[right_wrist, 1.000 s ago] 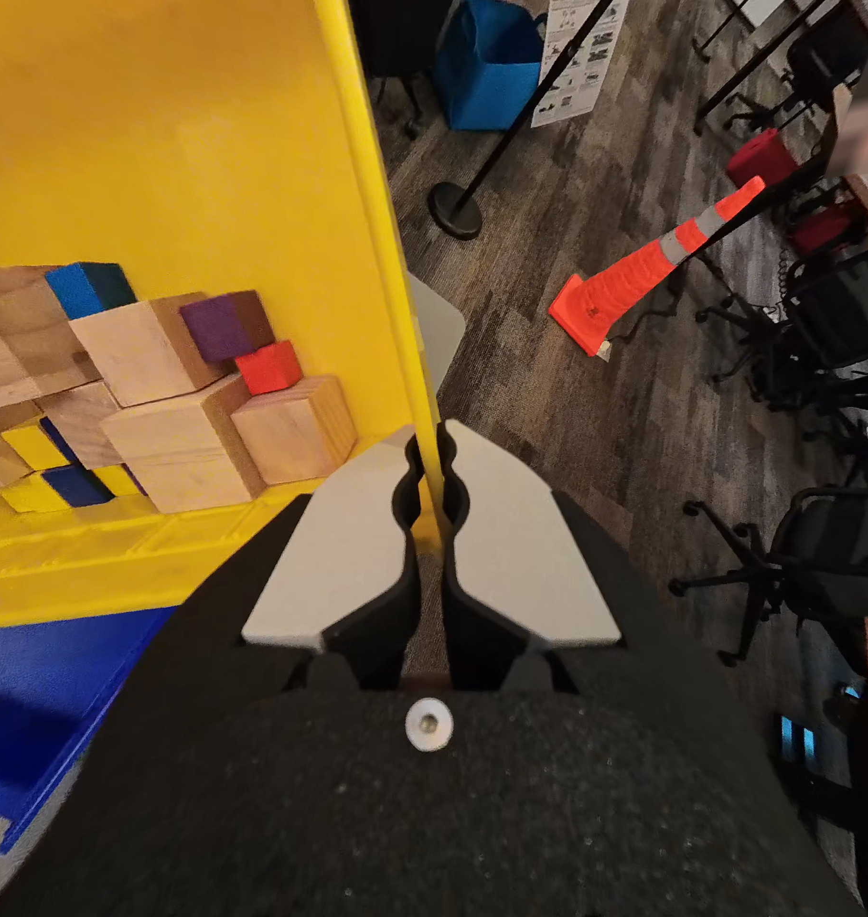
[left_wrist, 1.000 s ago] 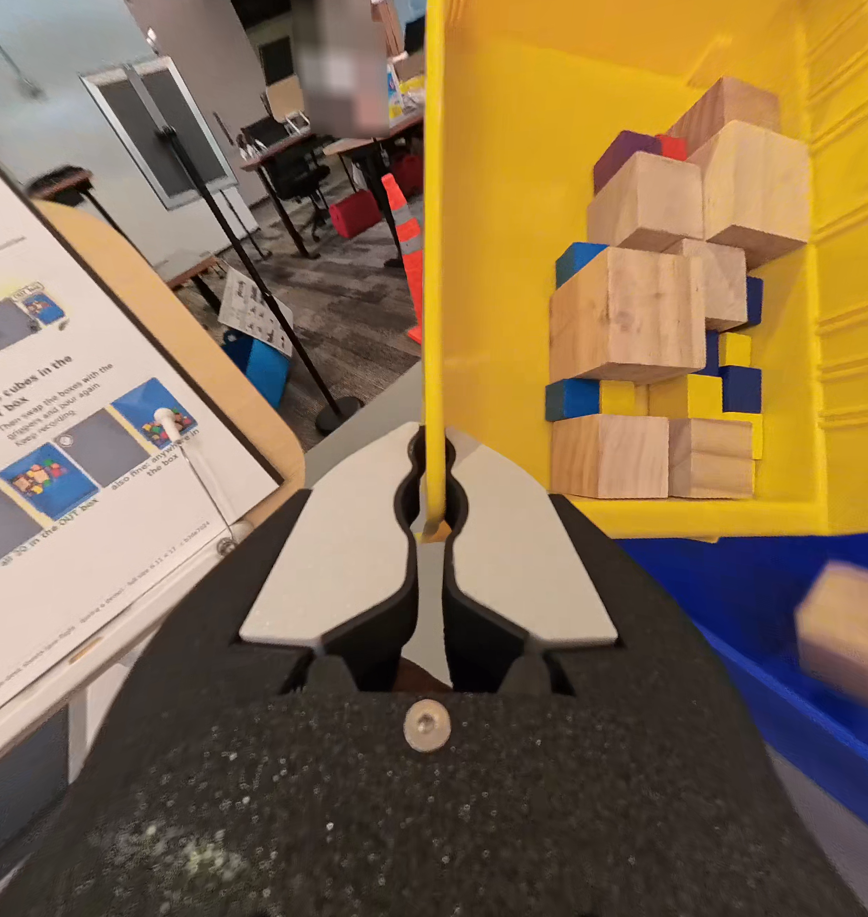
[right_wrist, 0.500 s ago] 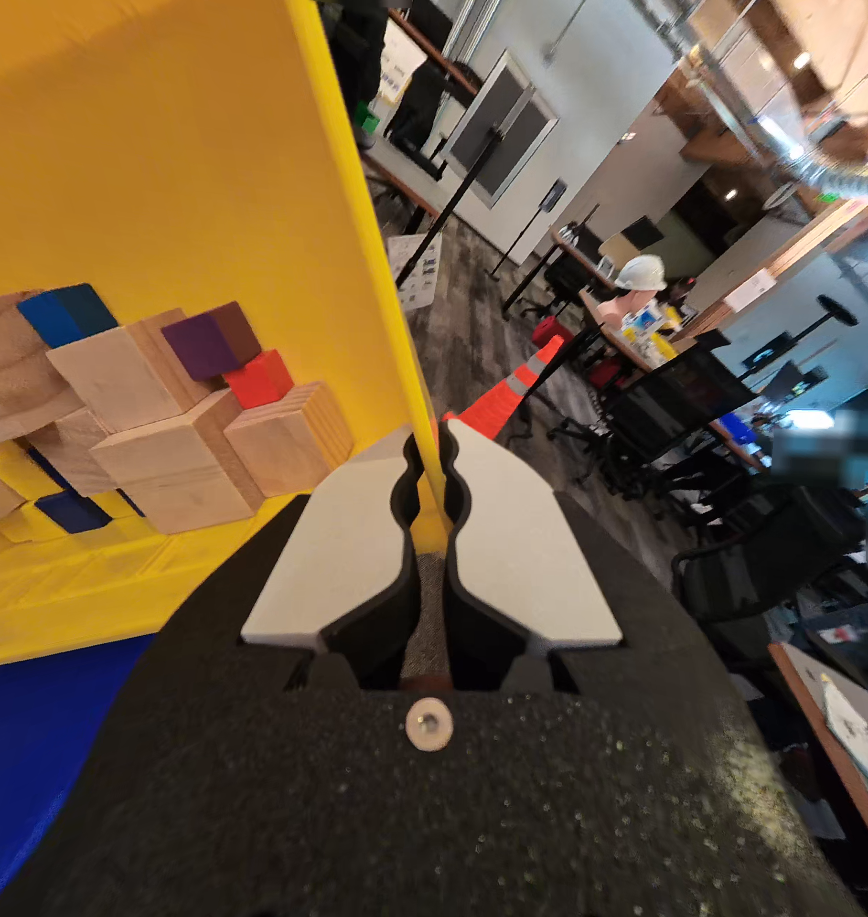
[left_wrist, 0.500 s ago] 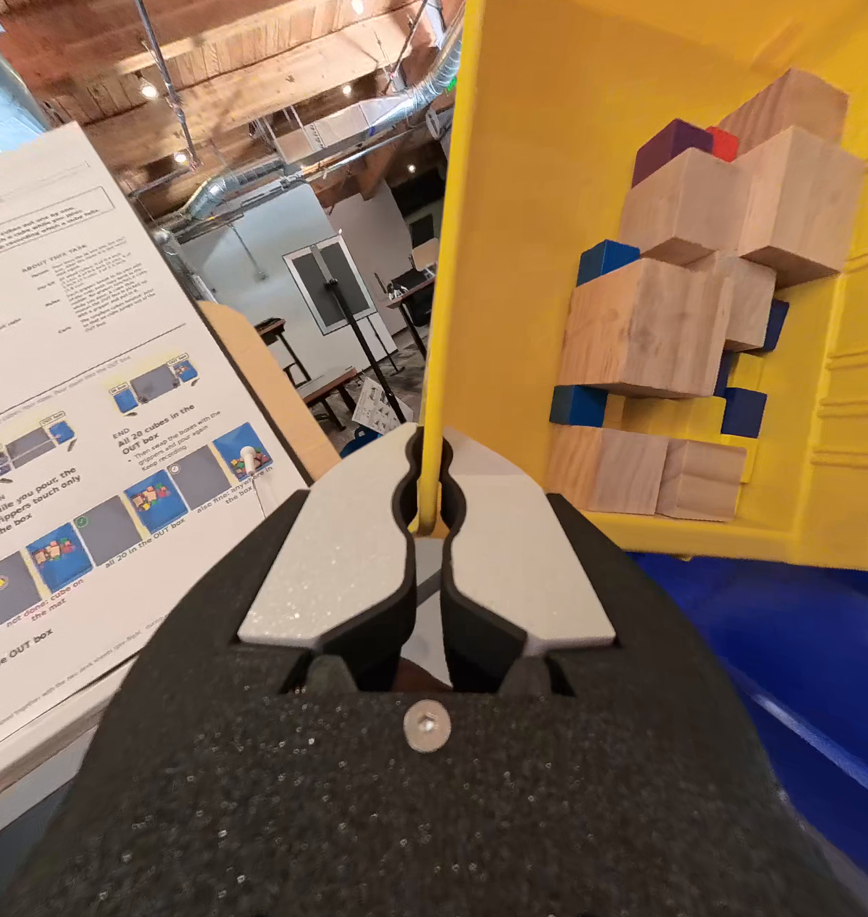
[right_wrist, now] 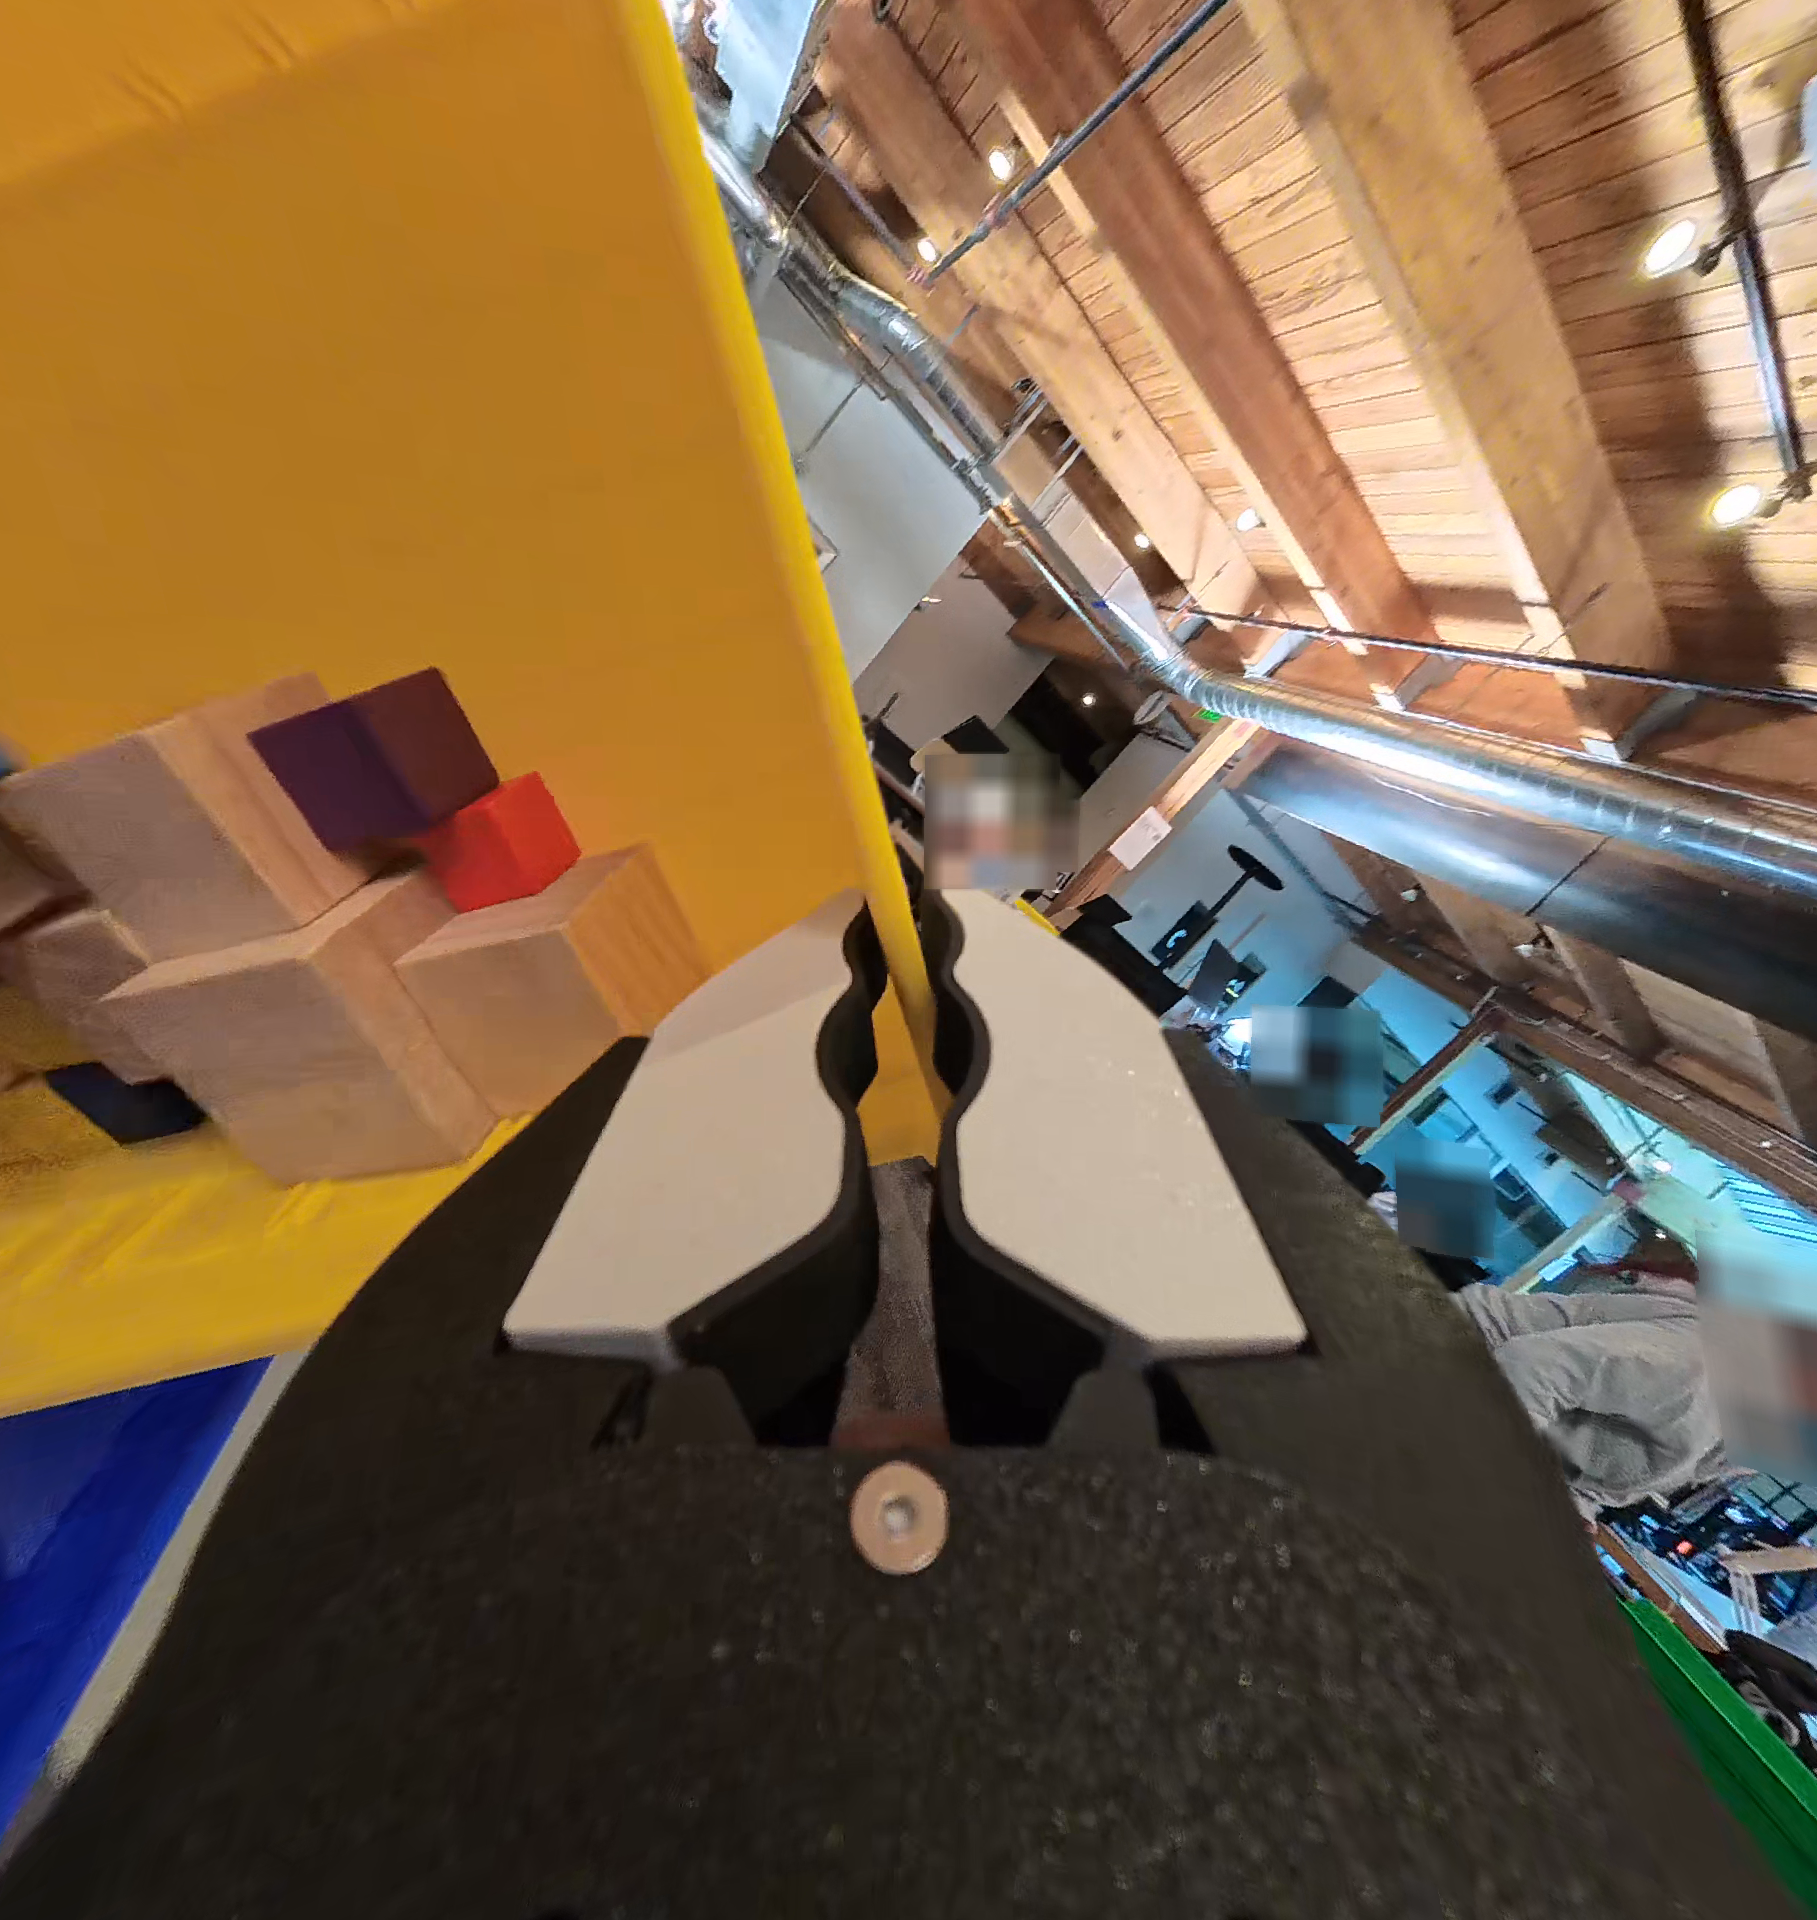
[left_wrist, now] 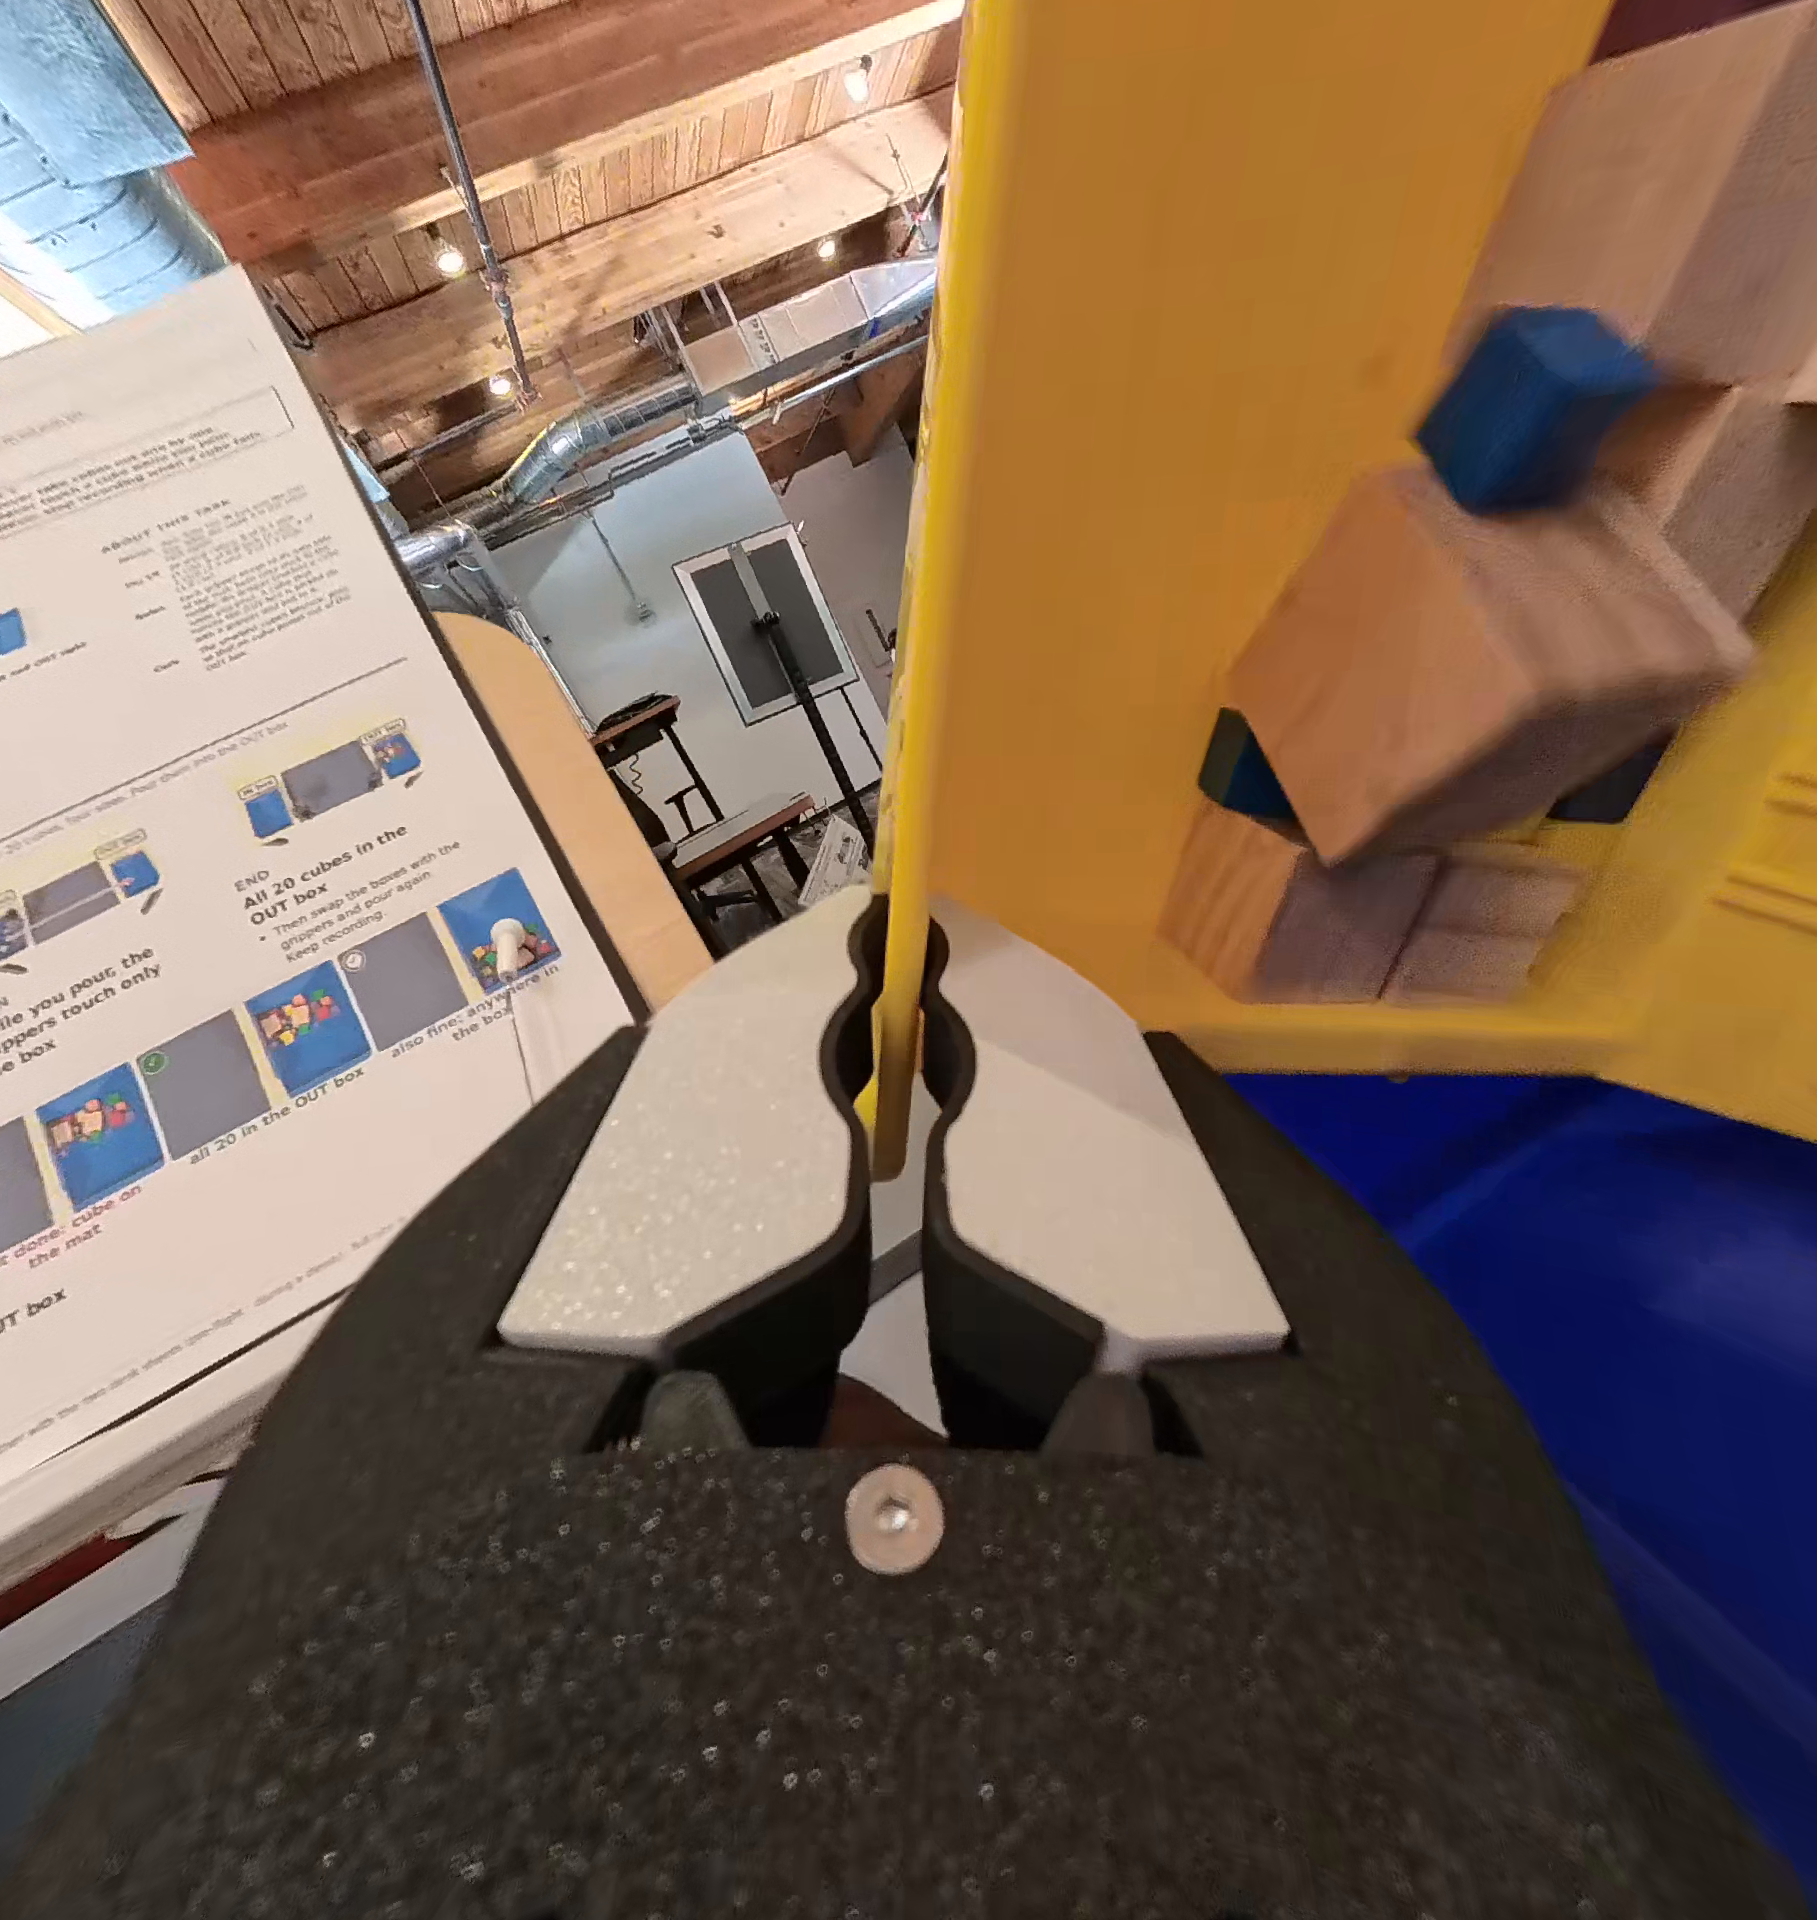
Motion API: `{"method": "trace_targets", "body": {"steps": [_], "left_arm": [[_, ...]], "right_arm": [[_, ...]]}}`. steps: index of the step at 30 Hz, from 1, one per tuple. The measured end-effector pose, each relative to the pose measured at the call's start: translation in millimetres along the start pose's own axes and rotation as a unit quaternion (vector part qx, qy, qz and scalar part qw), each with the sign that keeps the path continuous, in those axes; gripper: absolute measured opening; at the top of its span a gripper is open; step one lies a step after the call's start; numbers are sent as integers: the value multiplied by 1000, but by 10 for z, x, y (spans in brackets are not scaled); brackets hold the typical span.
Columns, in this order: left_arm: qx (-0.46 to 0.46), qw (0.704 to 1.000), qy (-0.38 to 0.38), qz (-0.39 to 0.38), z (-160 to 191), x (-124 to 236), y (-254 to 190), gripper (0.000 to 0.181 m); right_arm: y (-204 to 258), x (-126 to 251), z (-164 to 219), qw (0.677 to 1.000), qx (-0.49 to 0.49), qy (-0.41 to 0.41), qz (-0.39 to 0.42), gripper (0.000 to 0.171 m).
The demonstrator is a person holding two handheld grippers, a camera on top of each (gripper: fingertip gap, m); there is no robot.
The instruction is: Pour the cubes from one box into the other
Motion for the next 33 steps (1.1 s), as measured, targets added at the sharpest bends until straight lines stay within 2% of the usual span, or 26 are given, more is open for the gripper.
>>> {"method": "trace_targets", "body": {"steps": [14, 23, 28, 31, 33], "left_arm": [[12, 1000, -11, -13, -17, -90, -10, 4], [17, 999, -43, -26, -325, -166, -40, 4], [20, 998, -57, -27, -625, -154, 15, 4], [30, 999, -40, -18, -847, -31, 140, 4], [36, 999, -1, -6, -1008, 131, 293, 4]], "right_arm": [[59, 115, 18, 999, 1, -13, 44, 6], [-146, 202, -45, 995, -4, -38, 92, 6], [-408, 232, -248, 994, -4, -43, 97, 7], [-636, 225, -539, 998, -6, -27, 54, 5], [-770, 191, -822, 1000, -3, -2, 3, 5]]}}
Point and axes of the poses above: each gripper's, where its closed fingertips meet, x back along the fingers, z out of its underside, y = z × x across the jaws, the point moved 8 cm from there along x, back along the fingers, and after that the axes turned 12 degrees about x, right-handed, at the moved point
